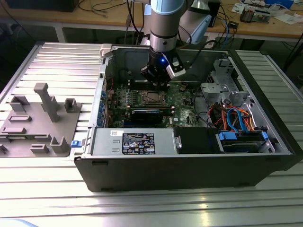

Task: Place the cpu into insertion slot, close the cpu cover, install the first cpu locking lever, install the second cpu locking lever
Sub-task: 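Install the second cpu locking lever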

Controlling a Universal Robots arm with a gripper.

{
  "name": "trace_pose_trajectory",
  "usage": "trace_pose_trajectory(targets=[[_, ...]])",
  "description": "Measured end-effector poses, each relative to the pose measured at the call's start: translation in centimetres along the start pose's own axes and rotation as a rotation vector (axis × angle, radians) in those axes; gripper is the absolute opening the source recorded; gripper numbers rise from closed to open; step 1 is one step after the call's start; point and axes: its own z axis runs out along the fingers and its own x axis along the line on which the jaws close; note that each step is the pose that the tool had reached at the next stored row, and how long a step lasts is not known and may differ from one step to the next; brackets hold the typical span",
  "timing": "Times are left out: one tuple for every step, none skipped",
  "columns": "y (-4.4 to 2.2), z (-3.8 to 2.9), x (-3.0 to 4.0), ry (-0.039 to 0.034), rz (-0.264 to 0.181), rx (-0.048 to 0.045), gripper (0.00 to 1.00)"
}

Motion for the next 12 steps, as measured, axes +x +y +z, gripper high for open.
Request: trace_pose_trajectory(targets=[[-0.01, 0.00, 0.00, 0.0000, 0.000, 0.0000, 0.11], [-0.02, 0.00, 0.00, 0.0000, 0.000, 0.0000, 0.11], [-0.03, 0.00, 0.00, 0.0000, 0.000, 0.0000, 0.11], [-0.04, 0.00, 0.00, 0.0001, 0.000, 0.0000, 0.11], [-0.04, 0.00, 0.00, 0.0000, 0.000, 0.0000, 0.11], [-0.06, 0.00, 0.00, 0.0001, 0.000, 0.0000, 0.11], [-0.15, -0.01, 0.00, 0.0001, 0.000, 0.0001, 0.11], [-0.23, -0.02, 0.00, 0.0001, 0.000, 0.0001, 0.11], [-0.33, -0.02, 0.00, 0.0000, 0.000, 0.0000, 0.11], [-0.43, -0.02, 0.00, -0.0001, 0.000, 0.0000, 0.11], [-0.46, -0.06, 0.00, 0.0001, 0.000, 0.0003, 0.11], [-0.46, -0.14, 0.00, 0.0001, 0.000, 0.0003, 0.11]])
